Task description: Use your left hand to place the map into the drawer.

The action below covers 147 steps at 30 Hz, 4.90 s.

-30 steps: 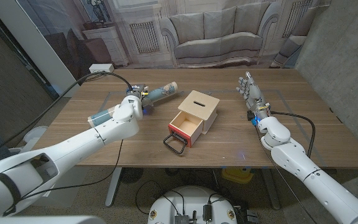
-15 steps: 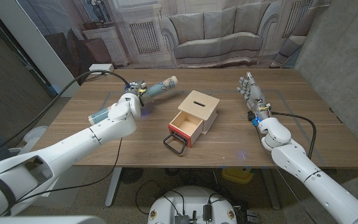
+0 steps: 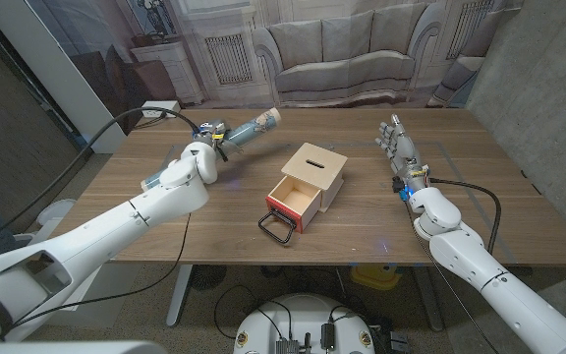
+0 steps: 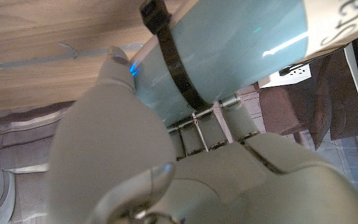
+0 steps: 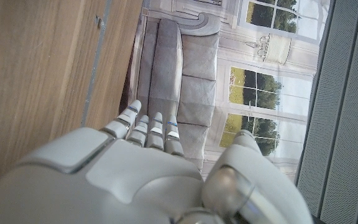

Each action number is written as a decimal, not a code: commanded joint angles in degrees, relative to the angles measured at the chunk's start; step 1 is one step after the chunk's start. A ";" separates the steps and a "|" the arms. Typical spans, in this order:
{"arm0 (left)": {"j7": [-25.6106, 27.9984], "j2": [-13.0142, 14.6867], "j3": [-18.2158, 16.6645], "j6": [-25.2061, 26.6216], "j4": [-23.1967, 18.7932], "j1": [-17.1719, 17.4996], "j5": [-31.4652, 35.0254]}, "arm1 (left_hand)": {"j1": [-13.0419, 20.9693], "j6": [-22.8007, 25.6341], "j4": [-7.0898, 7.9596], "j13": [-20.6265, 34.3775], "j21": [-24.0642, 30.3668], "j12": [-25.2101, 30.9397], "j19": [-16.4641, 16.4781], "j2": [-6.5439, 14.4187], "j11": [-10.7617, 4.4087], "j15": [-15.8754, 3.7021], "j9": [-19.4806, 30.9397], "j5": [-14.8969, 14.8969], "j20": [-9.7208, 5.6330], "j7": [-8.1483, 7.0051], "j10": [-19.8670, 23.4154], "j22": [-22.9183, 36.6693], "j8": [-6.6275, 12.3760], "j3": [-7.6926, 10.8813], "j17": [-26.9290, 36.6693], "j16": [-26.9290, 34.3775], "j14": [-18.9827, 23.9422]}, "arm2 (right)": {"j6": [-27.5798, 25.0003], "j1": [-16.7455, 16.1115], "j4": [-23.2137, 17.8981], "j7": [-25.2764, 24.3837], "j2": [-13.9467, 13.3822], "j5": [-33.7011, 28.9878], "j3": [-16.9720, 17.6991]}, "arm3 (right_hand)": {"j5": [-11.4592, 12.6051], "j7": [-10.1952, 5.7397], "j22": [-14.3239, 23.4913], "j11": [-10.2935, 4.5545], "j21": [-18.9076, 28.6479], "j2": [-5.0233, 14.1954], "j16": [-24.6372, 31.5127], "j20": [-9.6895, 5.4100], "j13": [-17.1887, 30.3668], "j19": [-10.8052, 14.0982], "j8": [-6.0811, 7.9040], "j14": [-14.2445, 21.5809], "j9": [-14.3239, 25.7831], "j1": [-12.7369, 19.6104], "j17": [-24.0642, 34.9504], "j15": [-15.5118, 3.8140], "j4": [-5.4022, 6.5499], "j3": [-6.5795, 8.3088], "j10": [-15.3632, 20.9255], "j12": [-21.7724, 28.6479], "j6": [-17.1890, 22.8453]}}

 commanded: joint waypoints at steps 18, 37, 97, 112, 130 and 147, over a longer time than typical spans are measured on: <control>7.65 1.26 -6.68 -9.28 -4.17 4.51 -1.63 | 5.72 0.13 0.04 0.56 -0.16 -0.23 -0.21 5.65 -0.06 -4.08 0.29 0.08 -0.10 0.15 0.17 0.20 -0.20 0.99 0.13 -0.02 0.21 | 0.60 -0.70 -0.44 -0.60 0.14 -0.52 0.30 | -0.28 0.18 0.18 0.01 -0.16 0.54 -0.09 -0.58 0.12 0.57 -0.13 -0.13 0.21 0.08 0.21 0.26 -0.27 0.23 0.00 -0.02 0.21; 10.04 1.19 -9.96 -13.12 -4.86 6.52 -1.85 | 5.61 0.25 0.25 0.83 -0.33 -0.38 -0.49 5.45 0.01 -4.08 0.33 0.04 -0.12 -0.12 0.12 0.21 -0.39 1.40 0.18 -0.14 -0.10 | -1.31 -0.85 -2.24 -1.75 -0.54 -0.60 0.59 | -0.30 0.23 0.19 0.01 -0.40 0.66 -0.08 -0.59 0.12 0.64 -0.13 -0.09 0.20 0.10 0.20 0.26 -0.33 0.21 0.05 0.01 0.21; 29.04 -3.90 -17.48 -47.82 2.00 13.67 2.52 | 5.06 1.39 0.75 0.97 -0.60 -0.69 -0.79 4.85 -0.39 -4.45 0.34 -0.19 -0.30 -1.00 0.78 0.24 -0.60 2.25 0.21 -0.01 0.16 | -2.44 -3.12 -5.55 -4.17 -1.39 -1.32 1.79 | -0.36 0.25 0.23 0.05 -1.18 1.22 -0.06 -0.61 0.12 1.00 -0.10 0.03 0.20 -0.11 0.23 0.24 -0.35 0.13 0.22 0.09 0.31; 25.35 -4.31 -18.95 -58.36 5.03 13.63 -3.03 | 4.97 1.76 0.80 1.07 -0.65 -0.69 -0.81 4.76 -0.38 -4.44 0.32 -0.19 -0.31 -0.92 0.97 0.23 -0.63 2.44 0.22 -0.04 0.16 | -2.95 -3.49 -6.35 -4.51 -1.80 -1.65 1.89 | -0.38 0.23 0.23 0.05 -1.36 1.27 -0.07 -0.62 0.12 1.08 -0.10 0.03 0.20 -0.11 0.22 0.18 -0.41 0.09 0.17 0.06 0.32; 19.24 -5.23 -21.73 -68.62 6.41 14.02 -8.82 | 4.81 1.75 0.89 1.16 -0.80 -0.90 -1.00 4.62 -0.25 -4.33 0.30 -0.19 -0.26 -0.83 0.76 0.23 -0.85 2.65 0.25 -0.11 0.01 | -3.15 -4.28 -7.75 -5.31 -2.09 -2.08 2.34 | -0.40 0.18 0.24 0.10 -1.60 1.31 -0.12 -0.63 0.12 1.19 -0.10 -0.05 0.20 -0.13 0.21 0.24 -0.47 0.03 0.15 0.06 0.33; 11.24 -5.91 -23.53 -77.75 8.43 14.42 -17.11 | 4.67 1.65 0.95 1.22 -1.01 -1.03 -1.34 4.53 -0.02 -4.14 0.30 -0.18 -0.05 -0.62 0.64 0.23 -1.07 2.86 0.28 -0.19 -0.33 | -4.28 -4.30 -8.94 -5.90 -2.66 -2.70 2.48 | -0.41 0.25 0.25 0.05 -1.83 1.38 -0.12 -0.62 0.12 1.31 -0.11 -0.03 0.20 -0.12 0.20 0.30 -0.56 -0.02 0.17 0.06 0.33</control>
